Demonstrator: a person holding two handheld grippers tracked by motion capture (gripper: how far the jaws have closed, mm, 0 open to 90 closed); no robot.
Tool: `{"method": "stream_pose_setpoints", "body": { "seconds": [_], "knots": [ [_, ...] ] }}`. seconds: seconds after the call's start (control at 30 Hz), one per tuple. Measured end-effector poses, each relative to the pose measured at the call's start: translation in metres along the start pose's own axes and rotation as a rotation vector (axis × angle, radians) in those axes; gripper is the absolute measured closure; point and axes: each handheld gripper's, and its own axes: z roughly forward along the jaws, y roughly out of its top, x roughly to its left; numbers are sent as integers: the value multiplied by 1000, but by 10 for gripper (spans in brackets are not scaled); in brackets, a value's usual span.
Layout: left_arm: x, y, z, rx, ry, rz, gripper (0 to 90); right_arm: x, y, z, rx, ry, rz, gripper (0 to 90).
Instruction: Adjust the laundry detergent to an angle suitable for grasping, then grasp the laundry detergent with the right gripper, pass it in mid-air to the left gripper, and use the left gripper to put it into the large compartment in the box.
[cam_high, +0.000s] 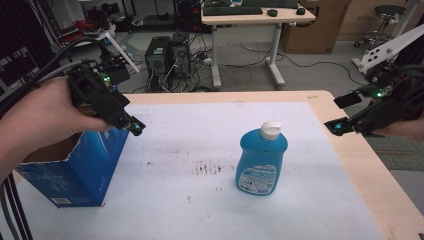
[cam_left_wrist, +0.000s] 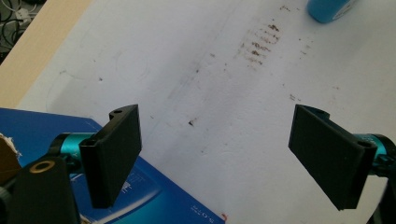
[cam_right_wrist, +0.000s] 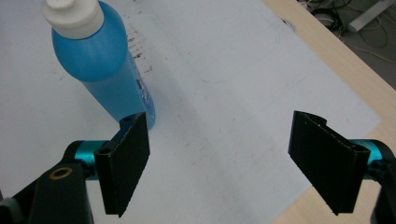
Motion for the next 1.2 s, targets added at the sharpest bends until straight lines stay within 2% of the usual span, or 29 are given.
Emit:
{"method": "stream_pose_setpoints", "body": {
  "seconds": [0.2,0.37,0.5,0.63,0.83,0.87,1.03,1.2],
  "knots": [
    [0,-1,-3,-14,10,4,173,-2,-1,-7,-52,35,1,200],
    [1,-1,-1,-6,17,13,173,-2,-3,-8,-79,40,-1,200],
    [0,0,-1,-9,23,10,173,-2,-5,-6,-79,45,2,200],
    [-1,0,-1,-12,27,37,173,-1,-6,-4,-81,55,0,200],
    [2,0,0,-12,30,28,173,-1,-8,-5,-95,58,-21,200],
    [1,1,1,-12,30,33,173,-1,-10,-6,-120,62,-25,200],
    [-1,1,-1,-23,28,43,173,-2,-12,-9,-165,72,-35,200],
    [-1,1,-4,-30,33,65,173,-7,-17,-9,-212,118,-37,200]
  ]
}}
